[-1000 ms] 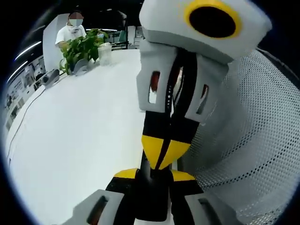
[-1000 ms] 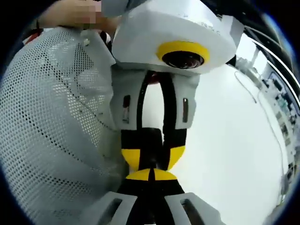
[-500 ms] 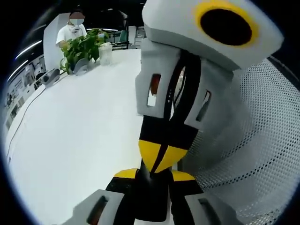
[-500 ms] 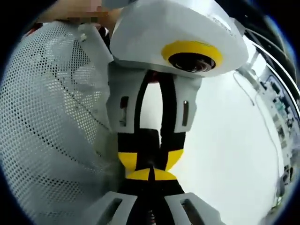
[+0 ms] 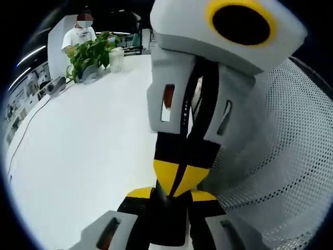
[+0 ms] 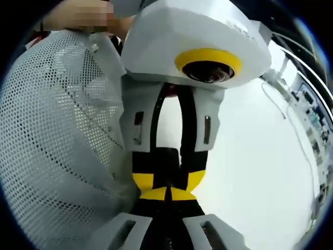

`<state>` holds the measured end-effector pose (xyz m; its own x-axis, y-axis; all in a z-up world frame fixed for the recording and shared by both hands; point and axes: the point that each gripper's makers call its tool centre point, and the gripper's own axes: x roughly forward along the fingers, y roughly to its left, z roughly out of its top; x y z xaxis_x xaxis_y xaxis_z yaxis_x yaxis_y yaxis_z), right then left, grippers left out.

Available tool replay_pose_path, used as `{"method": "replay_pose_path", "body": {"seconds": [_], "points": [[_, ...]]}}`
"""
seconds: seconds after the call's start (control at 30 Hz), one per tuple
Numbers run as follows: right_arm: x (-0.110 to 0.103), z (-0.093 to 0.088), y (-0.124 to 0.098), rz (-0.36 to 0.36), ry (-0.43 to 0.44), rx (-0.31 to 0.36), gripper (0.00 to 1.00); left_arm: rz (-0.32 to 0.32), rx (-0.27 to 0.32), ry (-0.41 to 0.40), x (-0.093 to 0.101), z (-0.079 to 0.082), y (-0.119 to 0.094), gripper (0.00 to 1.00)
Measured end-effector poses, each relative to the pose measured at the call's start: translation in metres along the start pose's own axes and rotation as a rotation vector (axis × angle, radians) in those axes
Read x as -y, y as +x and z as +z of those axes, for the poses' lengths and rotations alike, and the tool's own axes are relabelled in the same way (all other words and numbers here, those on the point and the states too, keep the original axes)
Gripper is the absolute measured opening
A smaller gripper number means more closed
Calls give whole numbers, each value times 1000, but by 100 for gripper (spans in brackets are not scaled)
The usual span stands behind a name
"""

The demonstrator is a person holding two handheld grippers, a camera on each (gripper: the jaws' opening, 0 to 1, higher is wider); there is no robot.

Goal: Press the specified remote control buttons in sequence, fully releasing each button before pressing the next.

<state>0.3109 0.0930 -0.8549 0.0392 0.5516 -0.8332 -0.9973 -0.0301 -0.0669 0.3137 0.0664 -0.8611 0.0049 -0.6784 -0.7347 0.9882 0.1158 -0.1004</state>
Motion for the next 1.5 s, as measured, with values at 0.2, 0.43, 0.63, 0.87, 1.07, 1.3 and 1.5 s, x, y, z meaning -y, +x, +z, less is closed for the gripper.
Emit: {"method": "replay_pose_path", "body": {"seconds": [0.2,0.43,0.63,0.87,1.07,1.3,1.5], "points": [[0,0,1,-29,-56,-12,0,-2,4,-6,0,0,0,25],[0,-2,-4,27,6,48,0,-1,9,-15,0,0,0,25],[-3,-10,-9,58,32,52,0,-4,8,-11,0,1,0,25],[0,-23,-18,58,46,12,1,-3,6,-5,0,1,0,25],[0,-30,-22,69,69,3,3,-4,4,-3,0,0,0,25],[-3,-40,-28,74,69,-25,3,-3,6,-4,0,0,0,25],[-3,-42,-30,77,102,-12,5,-3,7,-5,0,0,0,25]]}}
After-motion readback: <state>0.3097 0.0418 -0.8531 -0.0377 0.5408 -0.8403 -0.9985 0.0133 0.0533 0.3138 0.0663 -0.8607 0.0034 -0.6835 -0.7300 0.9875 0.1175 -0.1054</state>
